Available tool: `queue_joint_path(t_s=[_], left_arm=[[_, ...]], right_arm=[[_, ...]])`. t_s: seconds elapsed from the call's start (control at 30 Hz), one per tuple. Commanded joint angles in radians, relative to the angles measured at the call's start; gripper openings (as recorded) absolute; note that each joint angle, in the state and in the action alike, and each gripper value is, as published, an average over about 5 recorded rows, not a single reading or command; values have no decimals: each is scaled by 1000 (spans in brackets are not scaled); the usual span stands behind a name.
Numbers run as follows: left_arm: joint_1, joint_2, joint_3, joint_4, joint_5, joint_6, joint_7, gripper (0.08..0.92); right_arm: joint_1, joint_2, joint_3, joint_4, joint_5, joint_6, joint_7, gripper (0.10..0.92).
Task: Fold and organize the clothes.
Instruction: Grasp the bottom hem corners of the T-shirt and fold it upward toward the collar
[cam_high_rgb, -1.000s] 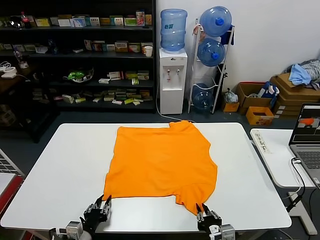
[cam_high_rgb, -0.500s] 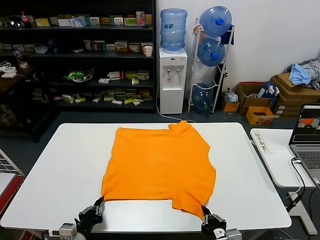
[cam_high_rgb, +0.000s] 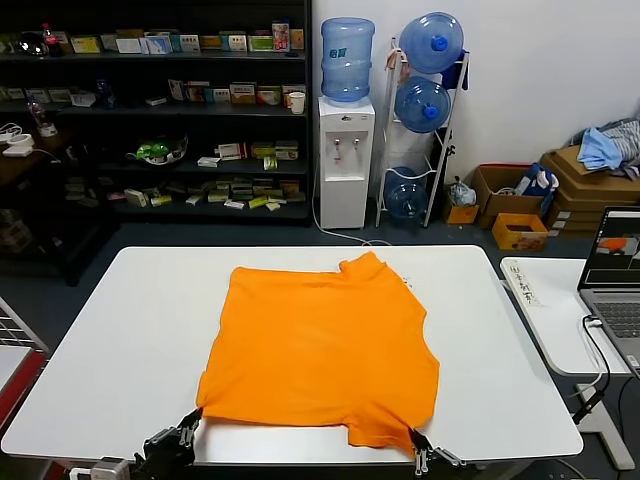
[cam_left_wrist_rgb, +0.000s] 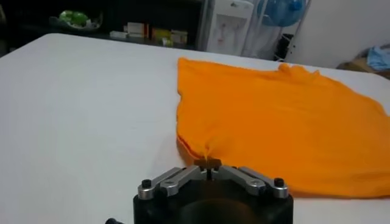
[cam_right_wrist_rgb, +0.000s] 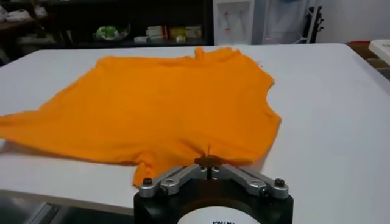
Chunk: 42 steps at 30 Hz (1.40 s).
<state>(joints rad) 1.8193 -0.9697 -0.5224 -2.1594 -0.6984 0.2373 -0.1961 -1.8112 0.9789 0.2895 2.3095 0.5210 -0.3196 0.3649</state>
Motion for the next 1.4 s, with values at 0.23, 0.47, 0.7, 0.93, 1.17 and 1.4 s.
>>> queue_joint_path(t_s=[0.23,0.47,0.7,0.93,1.17,1.4], left_arm=[[-323,55,66,165,-89,-50,17,96],[-489,63,157,281,-98,-85,31,96],[-580,44,229,358,-92,-88,16,98],[-605,41,256,390,-74,-80,23,245],[-591,43,241,366,-65,-80,26,453],[-550,69,197,341,-45,-78,42,652]], right_arm=[[413,-65,-47,-166,173,-4,50,124],[615,-66,-118,-292,242,-26,51,124],[713,-55,-181,-366,252,-42,47,124],[752,-49,-195,-397,267,-79,-4,224],[749,-45,-186,-399,238,-45,-49,423],[720,-56,-143,-405,160,6,-96,623]])
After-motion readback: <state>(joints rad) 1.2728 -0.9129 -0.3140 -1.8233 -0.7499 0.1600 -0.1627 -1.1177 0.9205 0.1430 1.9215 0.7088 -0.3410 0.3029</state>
